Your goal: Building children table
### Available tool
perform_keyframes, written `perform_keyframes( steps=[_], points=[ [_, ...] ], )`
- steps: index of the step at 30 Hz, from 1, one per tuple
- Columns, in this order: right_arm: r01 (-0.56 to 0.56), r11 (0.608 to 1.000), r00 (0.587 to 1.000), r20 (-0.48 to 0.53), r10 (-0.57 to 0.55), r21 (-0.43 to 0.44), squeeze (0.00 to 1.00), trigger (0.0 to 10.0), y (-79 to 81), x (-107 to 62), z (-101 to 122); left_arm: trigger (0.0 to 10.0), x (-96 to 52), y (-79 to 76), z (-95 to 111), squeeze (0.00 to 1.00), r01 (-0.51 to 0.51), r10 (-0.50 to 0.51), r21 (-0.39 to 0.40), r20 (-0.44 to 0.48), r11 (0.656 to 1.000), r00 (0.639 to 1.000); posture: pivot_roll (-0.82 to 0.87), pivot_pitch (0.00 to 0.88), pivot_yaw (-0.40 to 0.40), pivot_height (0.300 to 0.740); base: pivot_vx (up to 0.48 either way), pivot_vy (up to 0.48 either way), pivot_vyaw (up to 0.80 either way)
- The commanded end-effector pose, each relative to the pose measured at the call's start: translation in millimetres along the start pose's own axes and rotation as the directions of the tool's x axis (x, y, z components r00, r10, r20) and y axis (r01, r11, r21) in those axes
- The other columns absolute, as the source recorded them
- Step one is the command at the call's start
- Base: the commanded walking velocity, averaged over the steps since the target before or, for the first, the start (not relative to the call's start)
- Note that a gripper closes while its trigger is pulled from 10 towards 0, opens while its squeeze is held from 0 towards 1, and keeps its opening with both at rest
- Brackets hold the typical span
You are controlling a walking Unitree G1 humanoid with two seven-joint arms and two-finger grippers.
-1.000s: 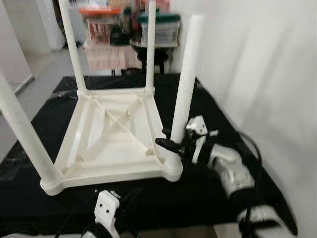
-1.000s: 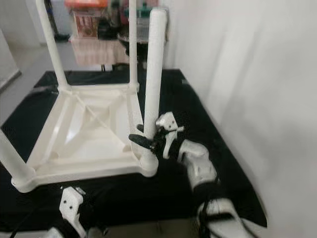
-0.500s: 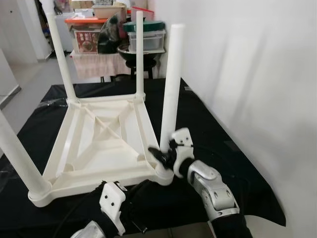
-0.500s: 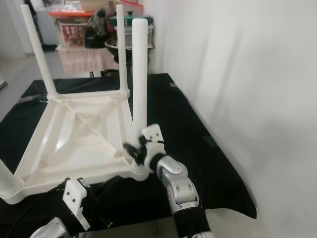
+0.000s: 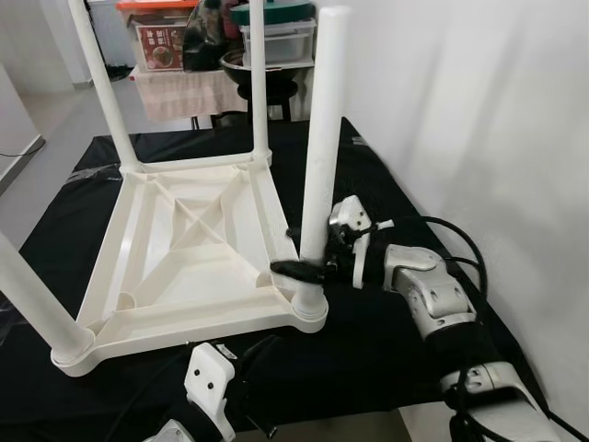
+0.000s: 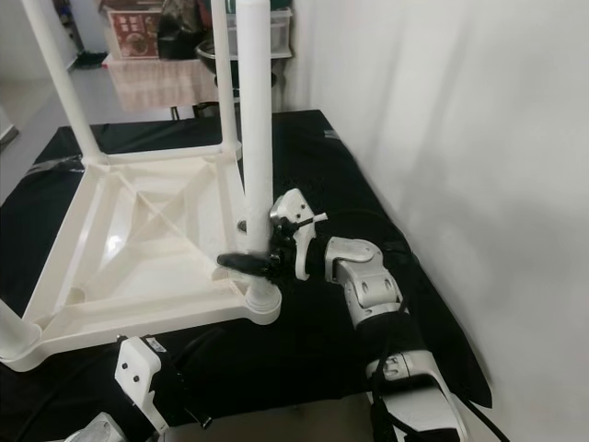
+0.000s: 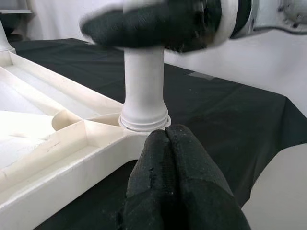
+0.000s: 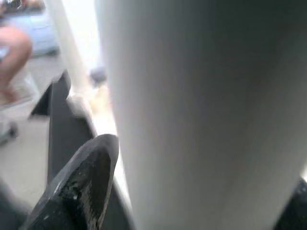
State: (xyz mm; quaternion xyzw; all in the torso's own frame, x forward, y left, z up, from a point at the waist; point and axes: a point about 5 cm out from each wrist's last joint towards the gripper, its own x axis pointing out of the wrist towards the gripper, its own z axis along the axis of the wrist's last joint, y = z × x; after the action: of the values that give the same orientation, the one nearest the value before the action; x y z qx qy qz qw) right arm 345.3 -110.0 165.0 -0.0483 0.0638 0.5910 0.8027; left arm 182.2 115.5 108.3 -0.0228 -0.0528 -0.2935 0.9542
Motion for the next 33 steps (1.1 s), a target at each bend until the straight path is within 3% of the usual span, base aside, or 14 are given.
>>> perform_keyframes(
  steps=[1, 3, 4, 14, 21, 22, 23, 24, 25, 26, 27, 29, 30, 33],
  points=[
    [-0.011, 1.0, 0.999, -0.038, 0.01, -0.009, 0.0, 10.0, -8.6, -0.2, 3, 10.0, -2.1, 1.7, 3, 0.0, -0.015, 0.015, 0.013, -0.004, 1.0, 1.0, 0.06, 0.0, -0.048, 0.74, 0.0, 0.0, 0.0],
    [-0.013, 1.0, 0.999, -0.038, 0.012, -0.001, 0.0, 10.0, -12.0, -2.1, 4, 10.0, -2.5, 2.3, 4, 0.0, -0.02, 0.02, 0.016, -0.004, 1.0, 1.0, 0.06, 0.0, -0.048, 0.74, 0.0, 0.0, 0.0],
    [-0.009, 1.0, 0.999, -0.033, 0.009, 0.012, 0.0, 0.0, -14.4, -4.3, 4, 10.0, -2.2, 3.2, 4, 0.0, -0.025, 0.025, 0.018, -0.003, 1.0, 1.0, 0.06, 0.0, -0.048, 0.74, 0.0, 0.0, 0.0],
    [-0.043, 0.997, 0.999, 0.013, 0.042, 0.068, 0.0, 0.0, -16.7, -17.5, -4, 10.0, 2.0, 3.4, 8, 0.0, -0.034, 0.034, 0.021, 0.007, 0.999, 0.999, 0.04, 0.0, -0.032, 0.74, 0.0, 0.0, 0.0],
    [0.107, 0.992, 0.992, -0.073, -0.102, 0.073, 0.0, 0.0, -9.7, -36.9, -39, 10.0, 1.7, 5.8, 10, 0.0, -0.035, 0.035, 0.034, 0.005, 0.999, 0.999, 0.04, 0.0, -0.039, 0.74, 0.0, 0.0, 0.0],
    [0.265, 0.96, 0.956, -0.152, -0.25, 0.09, 0.0, 0.0, -6.0, -38.4, -57, 10.0, 0.8, 7.9, 10, 0.0, -0.048, 0.048, 0.034, 0.006, 0.998, 0.999, 0.03, 0.0, -0.047, 0.74, 0.0, 0.0, 0.0],
    [0.458, 0.886, 0.873, -0.221, -0.434, 0.074, 0.0, 0.0, -1.1, -39.1, -72, 10.0, -0.4, 9.9, 10, 0.0, -0.058, 0.058, 0.034, 0.006, 0.998, 0.998, 0.02, 0.0, -0.045, 0.74, 0.0, 0.0, 0.0],
    [0.458, 0.886, 0.873, -0.221, -0.434, 0.074, 0.0, 0.0, -1.1, -39.1, -72, 10.0, -0.4, 9.9, 10, 0.0, -0.058, 0.058, 0.034, 0.006, 0.998, 0.998, 0.02, 0.0, -0.045, 0.74, 0.0, 0.0, 0.0],
    [0.653, 0.743, 0.749, -0.272, -0.604, 0.15, 0.0, 0.0, 57.7, -10.7, -96, 10.0, 1.9, 11.5, 9, 0.0, -0.049, 0.049, 0.018, 0.003, 0.999, 0.999, -0.03, 0.0, 0.001, 0.74, 0.0, 0.0, 0.0],
    [0.653, 0.743, 0.749, -0.272, -0.604, 0.15, 0.0, 0.0, 57.7, -10.7, -96, 10.0, 1.9, 11.5, 9, 0.0, -0.049, 0.049, 0.018, 0.003, 0.999, 0.999, -0.03, 0.0, 0.001, 0.74, 0.0, 0.0, 0.0],
    [0.674, 0.716, 0.736, -0.26, -0.626, 0.184, 0.0, 0.0, 73.8, -2.3, -95, 10.0, 3.8, 11.1, 9, 0.0, -0.037, 0.037, 0.013, 0.002, 0.999, 0.999, -0.03, 0.0, 0.001, 0.74, 0.0, 0.0, 0.0],
    [0.674, 0.716, 0.736, -0.26, -0.626, 0.184, 0.0, 0.0, 73.8, -2.3, -95, 10.0, 3.8, 11.1, 9, 0.0, -0.037, 0.037, 0.013, 0.002, 0.999, 0.999, -0.03, 0.0, 0.001, 0.74, 0.0, 0.0, 0.0],
    [0.673, 0.711, 0.738, -0.247, -0.628, 0.204, 0.0, 0.0, 81.9, 2.7, -93, 10.0, 5.1, 10.7, 8, 0.0, -0.029, 0.029, 0.01, 0.001, 1.0, 1.0, -0.03, 0.0, 0.001, 0.74, 0.0, 0.0, 0.0],
    [0.696, 0.696, 0.716, -0.243, -0.655, 0.174, 0.0, 0.0, 67.0, 6.0, -88, 10.0, 12.6, 8.1, 9, 0.0, 0.008, -0.008, 0.009, 0.006, 1.0, 1.0, -0.05, 0.0, 0.006, 0.74, 0.0, 0.0, 0.0]
  ],
)
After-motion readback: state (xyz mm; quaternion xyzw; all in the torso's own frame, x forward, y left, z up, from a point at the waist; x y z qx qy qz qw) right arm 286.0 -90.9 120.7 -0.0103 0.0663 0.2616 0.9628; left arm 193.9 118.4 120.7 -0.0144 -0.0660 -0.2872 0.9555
